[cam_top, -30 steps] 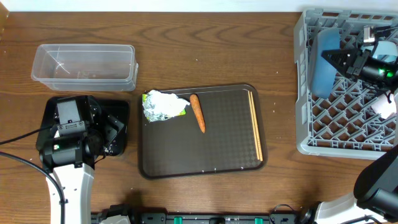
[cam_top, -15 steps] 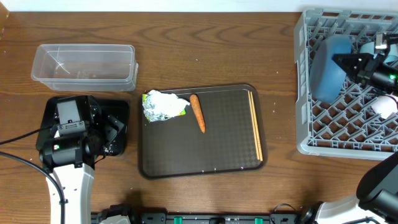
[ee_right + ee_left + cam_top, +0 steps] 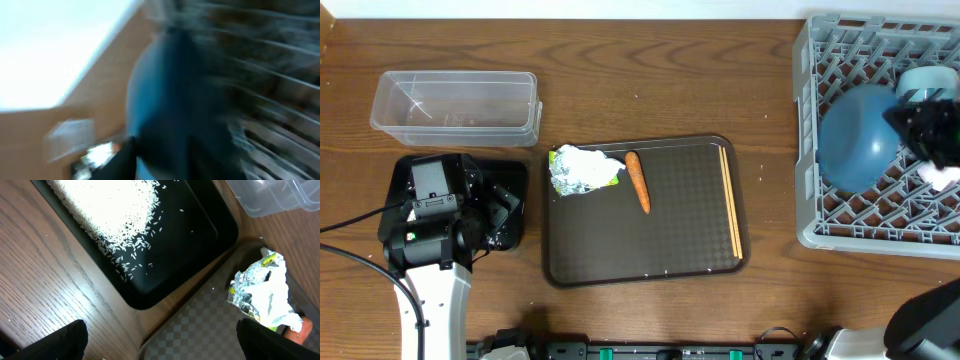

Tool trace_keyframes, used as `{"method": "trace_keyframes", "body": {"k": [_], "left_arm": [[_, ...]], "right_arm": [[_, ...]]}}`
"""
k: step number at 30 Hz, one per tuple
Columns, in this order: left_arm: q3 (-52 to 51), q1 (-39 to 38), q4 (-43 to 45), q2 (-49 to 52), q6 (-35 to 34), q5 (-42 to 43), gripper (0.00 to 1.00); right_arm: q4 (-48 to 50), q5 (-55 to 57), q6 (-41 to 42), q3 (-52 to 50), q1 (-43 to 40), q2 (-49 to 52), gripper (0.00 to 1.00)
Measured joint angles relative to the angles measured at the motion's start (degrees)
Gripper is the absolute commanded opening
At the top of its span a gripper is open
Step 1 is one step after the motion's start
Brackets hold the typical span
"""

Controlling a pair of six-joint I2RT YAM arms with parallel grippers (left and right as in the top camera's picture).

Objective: Sort waste into correct bins and load items into the dishwasher rack

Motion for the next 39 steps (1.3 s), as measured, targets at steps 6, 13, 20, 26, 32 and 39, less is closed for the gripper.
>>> {"method": "trace_keyframes", "body": {"k": [6, 13, 20, 26, 32, 39], "left_arm": [[0.0, 0.0, 0.0, 0.0, 0.0, 0.0, 0.98], [0.0, 0.0, 0.0, 0.0, 0.0, 0.0, 0.98], [0.0, 0.0, 0.0, 0.0, 0.0, 0.0, 0.98], [0.0, 0.0, 0.0, 0.0, 0.0, 0.0, 0.98], [0.0, 0.0, 0.0, 0.0, 0.0, 0.0, 0.98], [0.0, 0.0, 0.0, 0.0, 0.0, 0.0, 0.98]], "right_arm": [[-4.9, 14.6, 3.7, 0.2, -0.6, -3.0, 0.99], [-10.6, 19.4, 4.9, 5.2, -0.5, -7.1, 0.99], [-12.0, 15.8, 4.2, 7.9, 3.1, -13.7, 0.99], [-11.7, 6.5, -1.4, 8.2, 13.8, -15.5, 0.99], [-11.8, 14.1, -1.6, 8.0, 31.1, -13.4, 0.95], [-11.6, 32.1, 4.7, 5.5, 49.3, -4.8, 0.92]]}}
